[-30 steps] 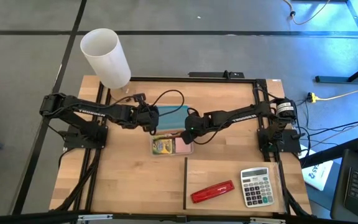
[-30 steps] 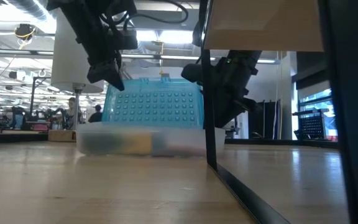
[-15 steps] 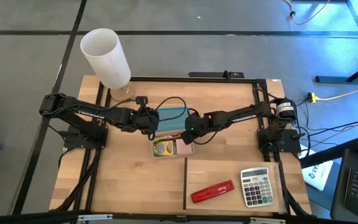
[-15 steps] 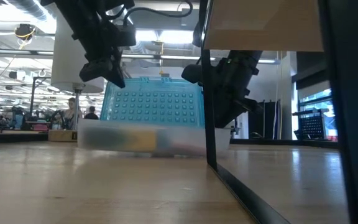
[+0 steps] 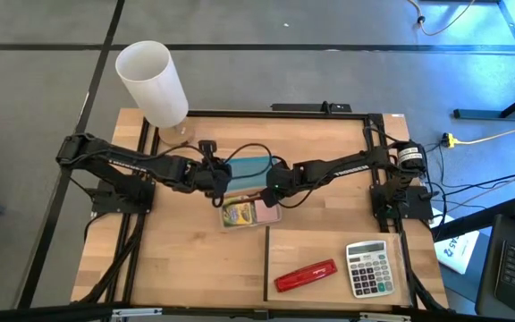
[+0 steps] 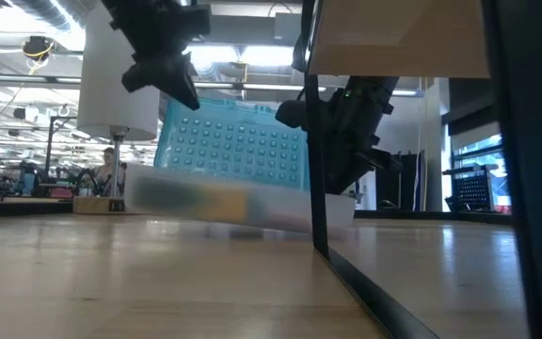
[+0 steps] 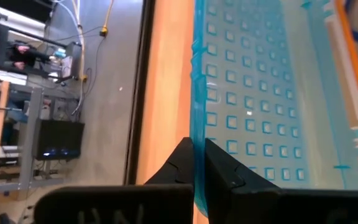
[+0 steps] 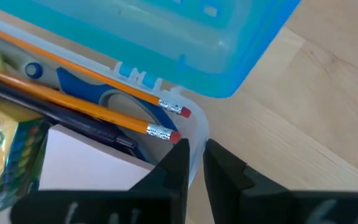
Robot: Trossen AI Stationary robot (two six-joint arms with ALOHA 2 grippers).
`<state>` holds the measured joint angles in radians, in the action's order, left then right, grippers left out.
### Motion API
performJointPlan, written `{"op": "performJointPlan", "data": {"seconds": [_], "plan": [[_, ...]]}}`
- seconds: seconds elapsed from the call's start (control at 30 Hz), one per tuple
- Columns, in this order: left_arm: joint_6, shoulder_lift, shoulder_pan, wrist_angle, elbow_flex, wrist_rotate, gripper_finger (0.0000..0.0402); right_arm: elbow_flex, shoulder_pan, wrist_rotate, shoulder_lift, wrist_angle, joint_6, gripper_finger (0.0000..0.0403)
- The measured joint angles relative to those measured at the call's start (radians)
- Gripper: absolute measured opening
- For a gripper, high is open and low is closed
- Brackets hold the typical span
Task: Pack school essentials
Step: Close the blue supply box
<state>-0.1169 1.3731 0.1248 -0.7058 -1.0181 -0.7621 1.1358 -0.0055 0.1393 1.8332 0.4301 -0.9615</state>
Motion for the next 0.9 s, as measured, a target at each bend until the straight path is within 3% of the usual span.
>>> {"op": "performJointPlan", "data": {"seconds": [0.2,0.53,0.9], "plan": [[0.062,0.000,0.021,-0.028,-0.007,0.063,0.0000,0.000,0.000,-0.004,0.001,0.008,-0.002,0.0045],[0.137,0.000,0.032,-0.030,0.018,0.076,0.0003,0.000,0.000,0.001,0.002,0.006,0.001,0.0045],[0.182,0.001,0.032,-0.019,0.018,0.099,0.0067,0.006,-0.002,0.027,0.000,-0.024,0.017,0.0045]]}}
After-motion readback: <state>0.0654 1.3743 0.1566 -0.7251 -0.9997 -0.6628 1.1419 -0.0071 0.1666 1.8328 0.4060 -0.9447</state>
